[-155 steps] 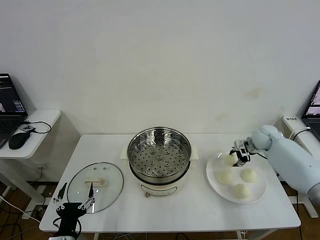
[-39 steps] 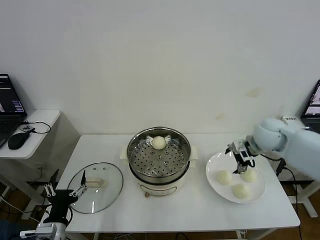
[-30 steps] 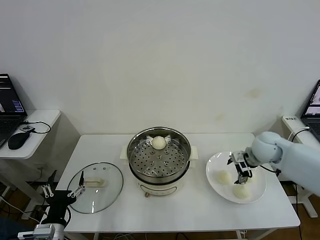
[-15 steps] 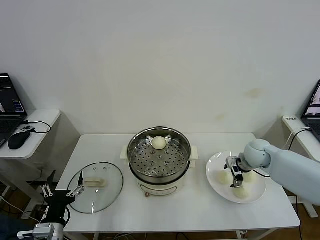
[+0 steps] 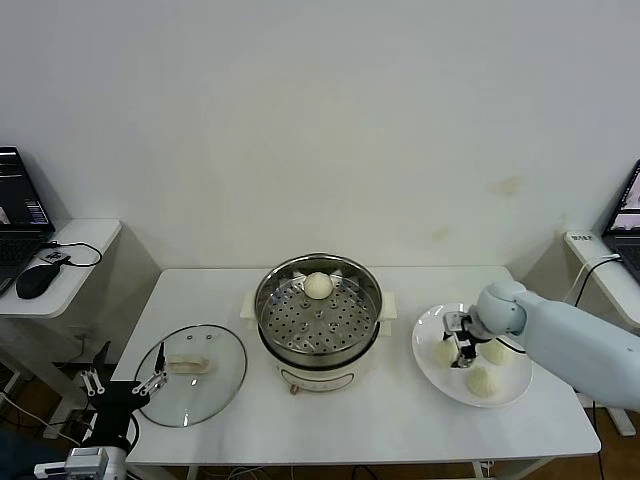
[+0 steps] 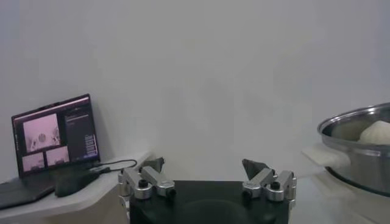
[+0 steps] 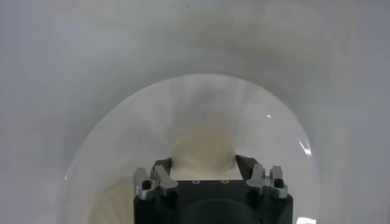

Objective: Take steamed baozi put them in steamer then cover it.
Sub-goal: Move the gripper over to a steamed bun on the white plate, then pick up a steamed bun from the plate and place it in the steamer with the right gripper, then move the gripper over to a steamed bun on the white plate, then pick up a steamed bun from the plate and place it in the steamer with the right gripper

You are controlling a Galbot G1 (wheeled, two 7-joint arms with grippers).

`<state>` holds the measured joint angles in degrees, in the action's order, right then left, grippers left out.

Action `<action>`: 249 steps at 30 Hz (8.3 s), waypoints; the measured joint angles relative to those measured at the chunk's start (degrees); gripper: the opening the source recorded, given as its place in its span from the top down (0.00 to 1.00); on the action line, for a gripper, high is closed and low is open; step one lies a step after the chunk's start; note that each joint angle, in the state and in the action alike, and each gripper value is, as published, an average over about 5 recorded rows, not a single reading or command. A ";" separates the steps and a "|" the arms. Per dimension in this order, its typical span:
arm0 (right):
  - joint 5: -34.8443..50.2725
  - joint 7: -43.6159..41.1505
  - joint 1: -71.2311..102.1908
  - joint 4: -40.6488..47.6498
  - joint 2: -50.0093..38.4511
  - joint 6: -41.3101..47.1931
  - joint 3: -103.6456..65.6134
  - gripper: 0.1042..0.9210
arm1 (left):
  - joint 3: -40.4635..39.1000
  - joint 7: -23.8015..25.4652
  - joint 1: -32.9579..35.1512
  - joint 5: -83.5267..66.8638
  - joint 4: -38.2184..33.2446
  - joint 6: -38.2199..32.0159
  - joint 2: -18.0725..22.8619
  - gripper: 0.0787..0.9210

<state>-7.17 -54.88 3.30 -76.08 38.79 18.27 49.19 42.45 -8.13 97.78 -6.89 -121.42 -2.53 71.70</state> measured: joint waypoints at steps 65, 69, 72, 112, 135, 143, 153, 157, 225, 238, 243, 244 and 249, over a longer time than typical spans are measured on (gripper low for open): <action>31.61 7.32 -25.87 8.44 37.38 16.22 19.70 0.37 | 1.64 0.06 -1.23 -1.31 -3.41 -0.09 0.76 0.12; 31.49 7.90 -25.38 9.48 38.02 16.07 19.09 0.37 | 1.40 0.06 -1.31 -1.22 -3.66 -0.09 0.86 0.12; 31.60 8.19 -25.19 9.81 38.24 16.09 18.74 0.37 | 1.20 0.07 -1.37 -1.13 -3.97 -0.06 1.01 0.12; 14.89 -12.07 -37.09 -15.87 -5.41 -3.05 22.84 0.12 | -1.76 0.13 -1.66 0.10 -4.41 0.74 0.44 0.12; -0.97 -9.09 -2.51 -15.08 -17.02 -7.72 0.83 0.12 | -2.94 0.13 -0.65 2.55 -4.10 0.76 1.25 0.12; -2.91 -7.93 4.40 -11.97 -15.19 -7.63 -4.52 0.12 | -2.71 0.13 -0.70 2.58 -3.48 0.73 1.19 0.12; -4.24 -6.91 7.97 -9.22 -12.90 -6.94 -7.74 0.12 | -2.70 0.12 -1.00 2.76 -3.03 0.62 1.18 0.12; -4.40 -6.64 8.90 -8.51 -12.15 -6.51 -8.46 0.13 | -2.70 0.11 -1.00 2.85 -3.00 0.58 1.26 0.12; 13.89 -3.16 -31.77 -7.28 21.15 -16.76 20.59 0.40 | 0.02 0.00 -0.69 1.99 -5.52 0.44 2.33 0.12; 9.70 -3.11 -31.33 -6.87 25.06 -24.20 23.94 0.39 | 0.16 -0.14 -0.64 1.99 -5.78 0.20 2.52 0.12; 8.50 -2.96 -31.06 -6.59 25.57 -25.37 24.44 0.39 | -0.13 -0.16 -0.74 1.98 -5.66 0.15 2.55 0.12; 8.36 -2.90 -31.02 -6.59 25.63 -25.54 24.51 0.39 | -0.16 -0.16 -0.76 1.98 -5.64 0.14 2.56 0.12; 7.82 -2.60 -31.03 -6.62 25.72 -26.35 24.76 0.27 | -0.18 -0.17 -0.75 1.93 -5.60 0.12 2.54 0.12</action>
<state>0.64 -57.48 -27.73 -82.70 64.51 -8.09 73.95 42.27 -8.30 97.03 -4.96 -127.02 -2.41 74.25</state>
